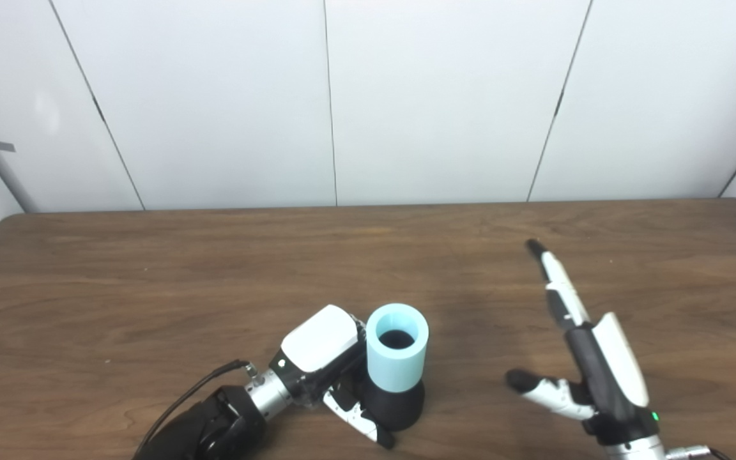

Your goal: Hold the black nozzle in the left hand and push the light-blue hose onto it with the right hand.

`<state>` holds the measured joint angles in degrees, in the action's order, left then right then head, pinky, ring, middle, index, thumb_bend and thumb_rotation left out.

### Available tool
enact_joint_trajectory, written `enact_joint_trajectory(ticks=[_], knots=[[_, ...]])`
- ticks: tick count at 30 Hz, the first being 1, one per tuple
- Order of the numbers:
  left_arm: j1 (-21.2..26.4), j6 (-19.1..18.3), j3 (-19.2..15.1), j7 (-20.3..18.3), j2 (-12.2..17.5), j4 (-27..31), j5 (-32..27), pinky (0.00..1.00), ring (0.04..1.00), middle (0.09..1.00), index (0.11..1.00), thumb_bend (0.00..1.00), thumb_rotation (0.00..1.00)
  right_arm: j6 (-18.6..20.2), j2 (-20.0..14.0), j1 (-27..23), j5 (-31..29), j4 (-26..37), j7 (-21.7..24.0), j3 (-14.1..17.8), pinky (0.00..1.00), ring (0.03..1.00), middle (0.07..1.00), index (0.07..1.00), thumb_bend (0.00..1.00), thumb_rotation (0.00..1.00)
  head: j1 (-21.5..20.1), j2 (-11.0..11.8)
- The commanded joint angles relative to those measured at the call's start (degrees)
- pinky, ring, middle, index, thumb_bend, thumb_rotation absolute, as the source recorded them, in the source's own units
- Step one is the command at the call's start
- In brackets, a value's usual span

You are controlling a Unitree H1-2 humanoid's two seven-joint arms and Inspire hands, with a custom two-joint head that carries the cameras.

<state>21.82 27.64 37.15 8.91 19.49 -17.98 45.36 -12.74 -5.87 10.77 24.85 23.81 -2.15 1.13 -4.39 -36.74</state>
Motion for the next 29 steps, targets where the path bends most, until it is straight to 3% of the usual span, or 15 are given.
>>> enact_joint_trajectory(ticks=[1,4,8,10,11,12,13,16,17,24,29], knots=[[-8.89,-1.04,4.12,-1.72,-2.37,-8.42,2.38,0.17,0.228,0.473,0.484,0.52,0.0,-0.43,0.18,-0.85,-4.06,-1.32,-1.32,1.5,1.0,1.0,1.0,1.0,0.64,0.98,-0.03,-0.04],[-9.12,-1.16,3.99,-1.76,-2.37,-7.96,2.65,0.19,0.255,0.414,0.512,0.52,0.0,-0.13,-0.54,-1.28,-6.31,-6.12,-0.9,2.05,1.0,1.0,1.0,1.0,0.59,0.92,-0.06,-0.22],[-9.76,-2.77,3.42,-3.52,-2.54,-6.58,2.05,0.24,0.313,0.412,0.526,0.51,0.0,2.79,-0.93,-1.83,-9.25,-8.14,0.38,2.48,1.0,1.0,1.0,1.0,0.6,0.9,-0.19,-0.57],[-10.28,-6.09,2.81,-7.36,-2.71,-4.85,0.79,0.37,0.452,0.463,0.507,0.52,0.0,3.79,-1.21,-1.95,-9.9,-8.38,0.69,2.48,1.0,1.0,1.0,1.0,0.63,0.91,-0.26,-0.76],[-10.55,-7.87,2.48,-9.16,-2.82,-3.94,0.39,0.45,0.533,0.548,0.501,0.52,0.03,4.22,-1.32,-1.96,-10.02,-8.31,0.81,2.43,1.0,1.0,1.0,1.0,0.64,0.92,-0.24,-0.79],[-10.84,-9.79,2.18,-10.96,-2.89,-2.78,0.15,0.53,0.62,0.626,0.599,0.75,0.01,4.55,-1.4,-1.98,-10.11,-8.19,0.89,2.37,1.0,1.0,1.0,1.0,0.64,0.93,-0.2,-0.81],[-11.09,-11.36,1.94,-12.14,-2.97,-1.85,0.23,0.6,0.683,0.679,0.661,0.85,0.02,4.89,-1.5,-1.97,-10.19,-8.02,0.99,2.29,1.0,1.0,1.0,1.0,0.65,0.93,-0.15,-0.81],[-11.43,-14.14,1.8,-13.71,-3.08,-0.42,0.85,0.76,0.814,0.8,0.787,0.99,0.11,5.15,-1.83,-1.92,-10.14,-8.02,1.06,2.12,1.0,1.0,1.0,1.0,0.67,0.94,-0.09,-0.8],[-11.35,-15.09,2.03,-14.37,-3.0,-0.21,1.29,0.77,0.826,0.812,0.798,0.99,0.12,5.04,-1.94,-1.83,-10.06,-8.05,1.12,2.1,1.0,1.0,1.0,1.0,0.67,0.94,-0.09,-0.8],[-11.11,-21.85,2.3,-22.8,-0.3,4.3,0.26,0.92,0.94,0.926,0.938,1.0,0.45,6.11,-2.38,-1.07,-10.24,-6.95,2.14,2.03,1.0,1.0,1.0,1.0,0.66,0.92,0.25,-1.1],[-11.76,-23.69,1.06,-24.39,1.76,6.57,-0.89,0.97,0.957,0.946,0.955,1.0,0.54,7.2,-2.7,-0.78,-10.18,-6.13,2.97,1.95,1.0,1.0,1.0,1.0,0.67,0.93,0.35,-1.11]])
